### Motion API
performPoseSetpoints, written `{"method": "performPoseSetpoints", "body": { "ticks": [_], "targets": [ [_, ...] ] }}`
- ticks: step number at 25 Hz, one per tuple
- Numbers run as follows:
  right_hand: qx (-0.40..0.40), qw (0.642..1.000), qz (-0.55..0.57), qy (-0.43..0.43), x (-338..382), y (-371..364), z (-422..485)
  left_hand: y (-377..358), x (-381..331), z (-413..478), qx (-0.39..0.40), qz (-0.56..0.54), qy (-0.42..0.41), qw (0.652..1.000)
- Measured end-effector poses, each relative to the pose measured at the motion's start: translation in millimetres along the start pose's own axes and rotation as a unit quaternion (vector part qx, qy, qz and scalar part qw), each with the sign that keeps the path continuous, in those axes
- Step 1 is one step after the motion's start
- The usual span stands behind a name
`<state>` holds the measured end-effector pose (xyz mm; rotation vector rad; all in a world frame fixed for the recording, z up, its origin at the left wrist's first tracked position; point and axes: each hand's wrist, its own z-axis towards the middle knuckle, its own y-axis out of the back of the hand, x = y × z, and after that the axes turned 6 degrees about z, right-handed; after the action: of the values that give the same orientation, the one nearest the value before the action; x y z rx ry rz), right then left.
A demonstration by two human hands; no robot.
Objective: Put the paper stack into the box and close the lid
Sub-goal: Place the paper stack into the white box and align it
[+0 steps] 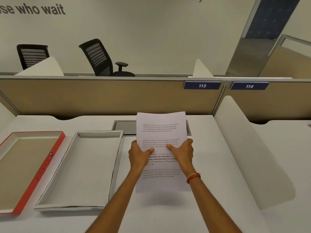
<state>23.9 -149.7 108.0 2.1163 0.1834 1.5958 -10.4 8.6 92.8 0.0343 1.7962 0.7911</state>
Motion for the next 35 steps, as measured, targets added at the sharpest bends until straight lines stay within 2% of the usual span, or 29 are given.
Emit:
{"method": "performPoseSetpoints", "body": {
  "ticks": [4, 8, 24, 35],
  "targets": [
    [0.097, 0.994, -0.016, -0.051, 7.7, 1.1, 0.5, 18.8, 2.3, 4.8, 0.04, 0.043, 0.012, 0.998],
    [0.139, 0.988, -0.04, -0.05, 15.2, -18.2, -11.1, 44.0, 13.4, 8.9, 0.051, 0.047, 0.009, 0.998],
    [0.172, 0.981, -0.055, -0.071, 67.6, -209.0, -93.9, 210.1, 111.8, 85.0, 0.044, 0.086, 0.049, 0.994],
    [0.17, 0.977, -0.117, -0.054, 71.0, -289.5, -116.0, 252.3, 167.1, 127.6, 0.067, 0.095, 0.07, 0.991]
  ]
}}
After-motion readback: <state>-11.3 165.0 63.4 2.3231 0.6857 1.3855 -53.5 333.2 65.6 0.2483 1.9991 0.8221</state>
